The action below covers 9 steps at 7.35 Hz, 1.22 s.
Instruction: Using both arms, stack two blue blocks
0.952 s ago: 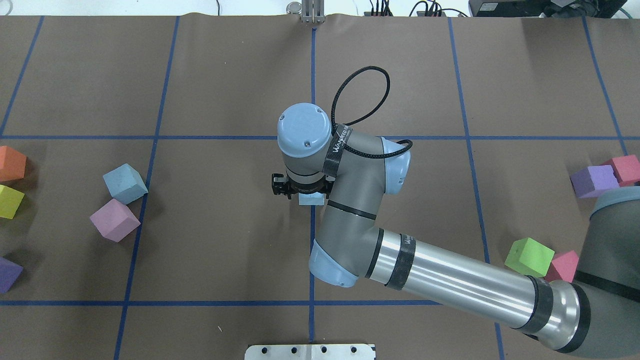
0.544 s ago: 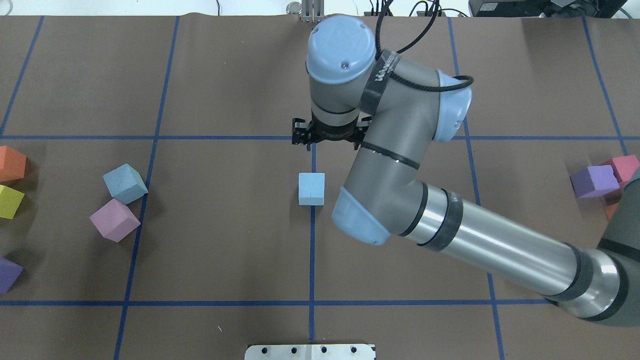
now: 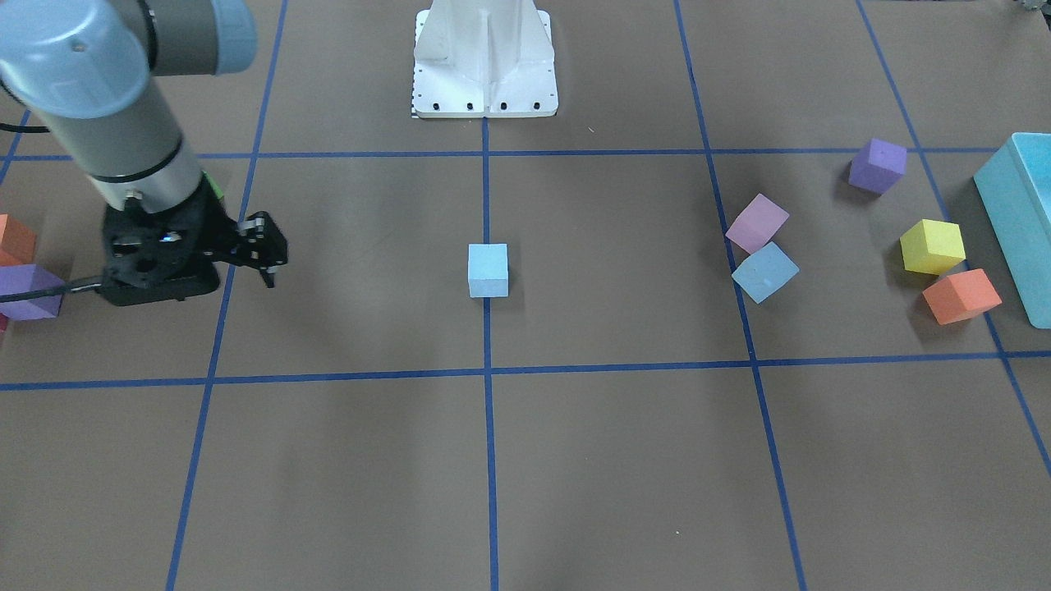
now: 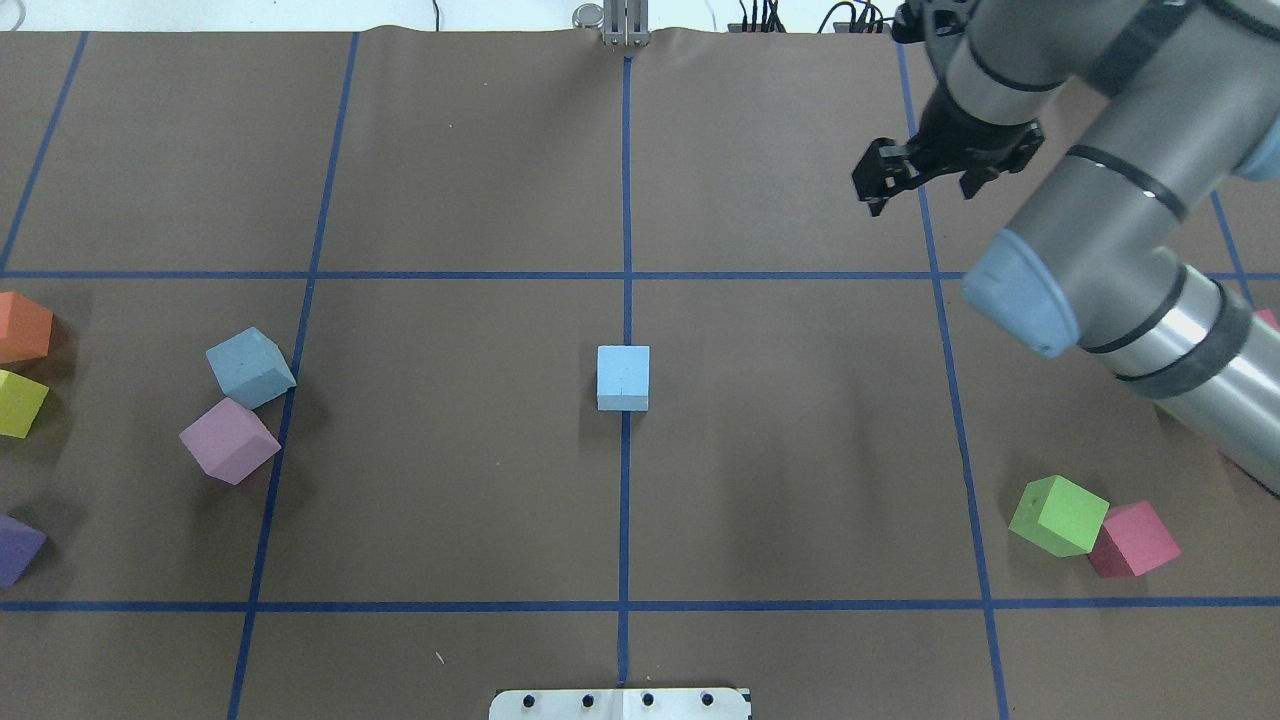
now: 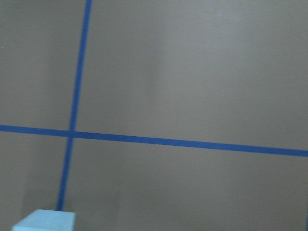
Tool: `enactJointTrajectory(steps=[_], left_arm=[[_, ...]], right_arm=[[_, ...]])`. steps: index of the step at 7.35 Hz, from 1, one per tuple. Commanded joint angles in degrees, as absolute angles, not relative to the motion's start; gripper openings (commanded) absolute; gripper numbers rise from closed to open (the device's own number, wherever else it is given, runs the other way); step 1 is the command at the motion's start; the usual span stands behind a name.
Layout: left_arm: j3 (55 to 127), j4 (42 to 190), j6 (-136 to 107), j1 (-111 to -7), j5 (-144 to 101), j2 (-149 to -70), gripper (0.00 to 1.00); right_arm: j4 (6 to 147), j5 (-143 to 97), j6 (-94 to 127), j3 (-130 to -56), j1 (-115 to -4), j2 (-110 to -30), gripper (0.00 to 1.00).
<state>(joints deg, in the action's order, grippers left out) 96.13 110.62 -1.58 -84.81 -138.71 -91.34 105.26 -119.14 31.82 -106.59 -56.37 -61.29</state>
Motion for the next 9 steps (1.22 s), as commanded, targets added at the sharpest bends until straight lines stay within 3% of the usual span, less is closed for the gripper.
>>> enactJointTrajectory(steps=[1, 4, 6, 9], left_arm=[[100.35, 110.83, -18.26, -76.69, -136.43, -92.9, 0.99], [102.48, 110.39, -45.01, -67.44, -131.77, -95.18, 0.99], [102.66, 110.3, -57.17, -62.95, -131.22, -96.15, 0.99], [103.53, 110.3, -80.6, -52.43, -120.99, -97.11, 0.99]], right_arm=[[105.29, -123.46, 10.57, -108.98, -66.75, -72.99, 1.0], [105.29, -125.33, -18.38, -108.28, -83.1, -87.23, 1.0], [104.6, -124.72, -22.58, -107.67, -89.54, -95.41, 0.99], [104.59, -125.16, -22.32, -106.88, -92.02, -98.0, 1.0]])
